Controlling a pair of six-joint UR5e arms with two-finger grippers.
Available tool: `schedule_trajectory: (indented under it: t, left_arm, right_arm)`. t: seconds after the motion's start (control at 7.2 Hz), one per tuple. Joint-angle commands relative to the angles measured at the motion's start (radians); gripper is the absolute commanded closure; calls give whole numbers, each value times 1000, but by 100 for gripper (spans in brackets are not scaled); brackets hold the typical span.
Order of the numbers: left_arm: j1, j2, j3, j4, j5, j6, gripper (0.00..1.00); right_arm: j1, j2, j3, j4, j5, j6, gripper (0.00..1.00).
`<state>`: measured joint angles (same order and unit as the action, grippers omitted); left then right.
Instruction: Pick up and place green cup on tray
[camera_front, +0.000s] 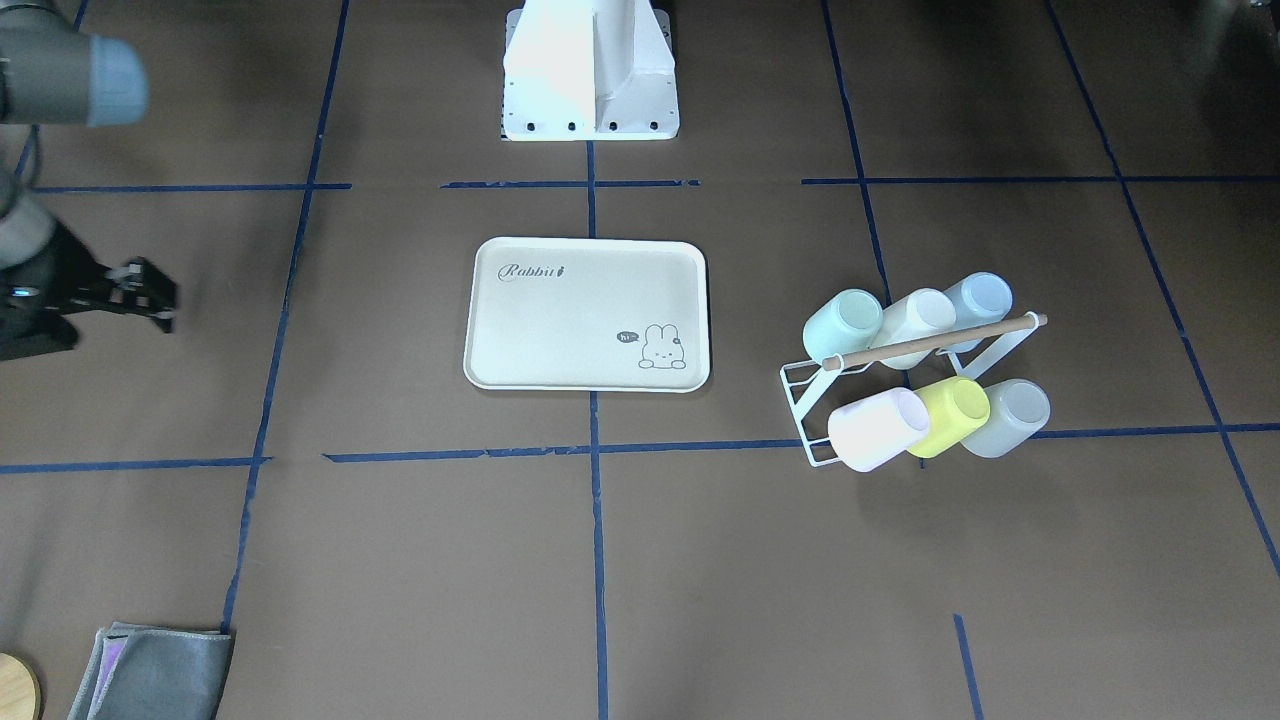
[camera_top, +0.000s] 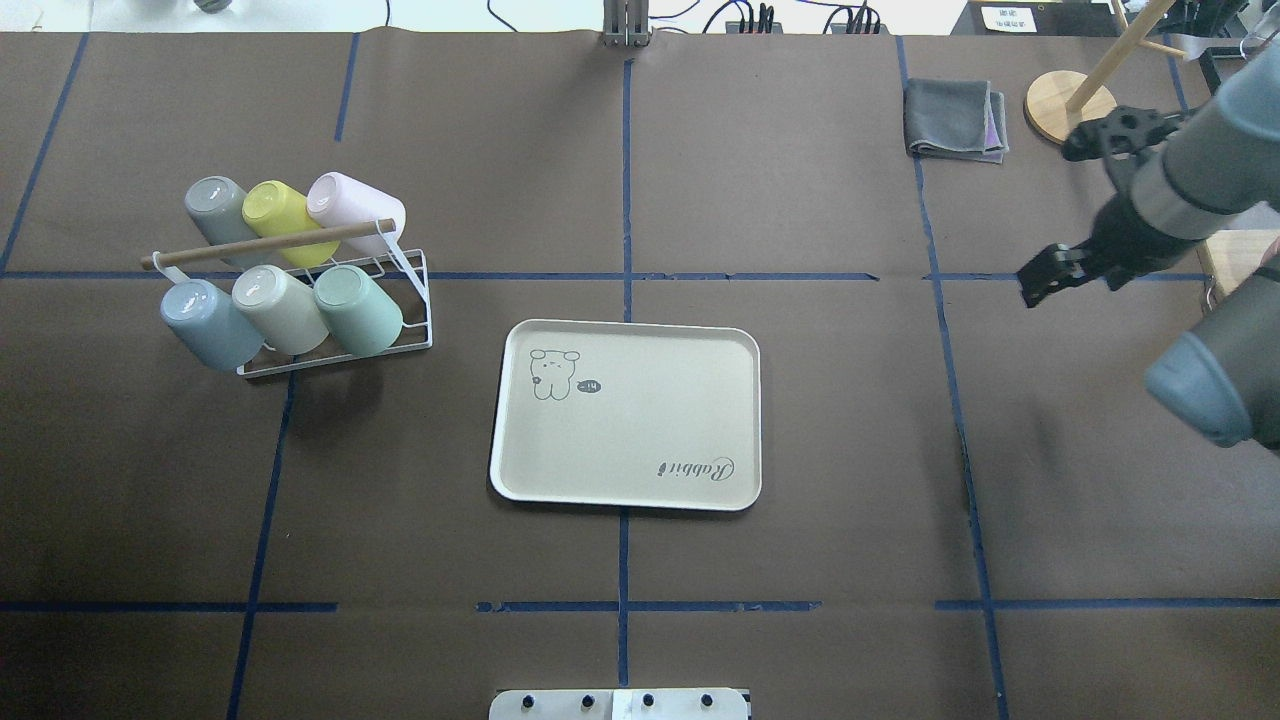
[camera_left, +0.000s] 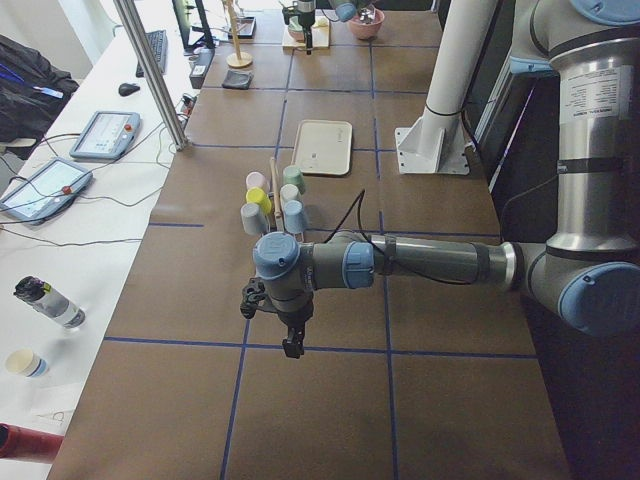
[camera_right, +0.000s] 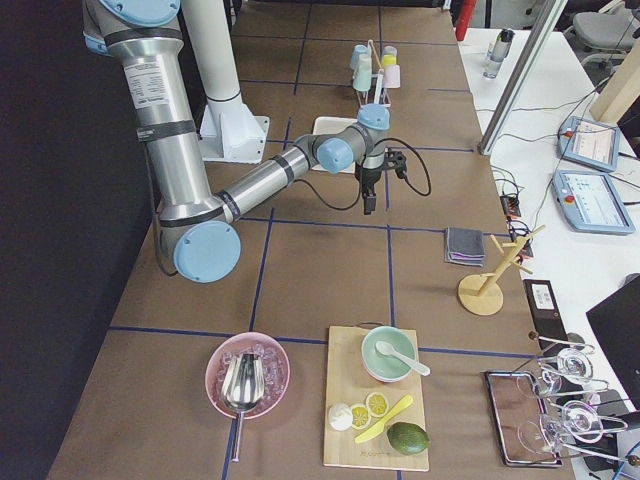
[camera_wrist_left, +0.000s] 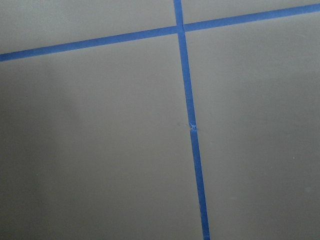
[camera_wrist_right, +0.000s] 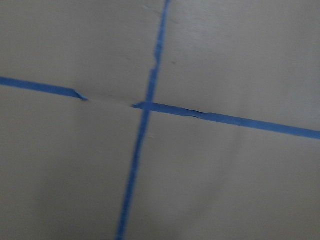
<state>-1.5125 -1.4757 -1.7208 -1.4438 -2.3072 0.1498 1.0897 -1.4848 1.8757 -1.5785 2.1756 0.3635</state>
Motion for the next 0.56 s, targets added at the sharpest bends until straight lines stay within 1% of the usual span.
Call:
schedule_trajectory:
  t: [0.0,0.14,0.28,0.42]
  left_arm:
    - [0,0,-3,-1,-1,-1,0]
    - [0,0,-2,-1,-1,-1,0]
    - [0,-2,-5,-33,-1,-3,0]
    - [-2,0,-2,-71,-1,-12,0]
  right_arm:
    - [229,-179,6,-5,97,-353,0]
    - [308,-237,13,-11,104,-448,0]
    - [382,-280,14,-15,104,-500,0]
    - [418,-319,16,-15,104,-517,0]
